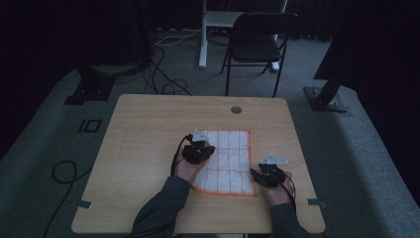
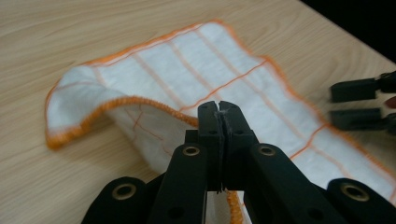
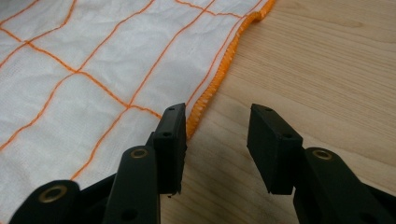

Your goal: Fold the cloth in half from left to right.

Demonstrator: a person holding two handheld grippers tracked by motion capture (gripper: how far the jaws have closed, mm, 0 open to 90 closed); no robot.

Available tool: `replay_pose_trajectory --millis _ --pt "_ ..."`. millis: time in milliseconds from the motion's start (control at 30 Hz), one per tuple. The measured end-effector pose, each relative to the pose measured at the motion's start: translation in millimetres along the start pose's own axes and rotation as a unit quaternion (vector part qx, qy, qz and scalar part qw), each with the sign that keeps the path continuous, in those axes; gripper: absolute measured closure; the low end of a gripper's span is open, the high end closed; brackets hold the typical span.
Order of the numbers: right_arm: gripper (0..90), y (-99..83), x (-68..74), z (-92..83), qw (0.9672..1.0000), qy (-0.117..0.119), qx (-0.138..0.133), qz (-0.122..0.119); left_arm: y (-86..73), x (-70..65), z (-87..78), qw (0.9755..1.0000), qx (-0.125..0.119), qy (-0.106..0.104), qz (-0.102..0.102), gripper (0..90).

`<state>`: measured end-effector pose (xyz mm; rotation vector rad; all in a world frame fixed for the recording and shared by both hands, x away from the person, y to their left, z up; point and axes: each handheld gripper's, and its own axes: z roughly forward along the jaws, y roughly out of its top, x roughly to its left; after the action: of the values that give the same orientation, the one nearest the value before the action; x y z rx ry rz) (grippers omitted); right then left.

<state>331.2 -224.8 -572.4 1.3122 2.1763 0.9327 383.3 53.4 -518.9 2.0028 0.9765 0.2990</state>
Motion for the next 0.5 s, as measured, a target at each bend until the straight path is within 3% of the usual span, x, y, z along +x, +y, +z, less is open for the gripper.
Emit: replay_pose_trajectory --millis 233,433,500 --pt "56.7 0.0 -0.4 -0.1 1.0 -0.004 0.001 -0.001 11.5 -23.7 17.5 0.9997 0.0 -0.022 0.014 89.4" --pt "56.7 -0.1 -0.9 -0.4 1.0 -0.003 0.0 -0.001 11.3 -37.8 38.1 0.9987 0.017 -0.043 0.02 89.3" --pt "56.7 0.2 -0.7 -0.3 1.0 -0.003 0.0 -0.001 8.8 -38.3 42.8 0.9985 0.023 -0.046 0.02 81.8"
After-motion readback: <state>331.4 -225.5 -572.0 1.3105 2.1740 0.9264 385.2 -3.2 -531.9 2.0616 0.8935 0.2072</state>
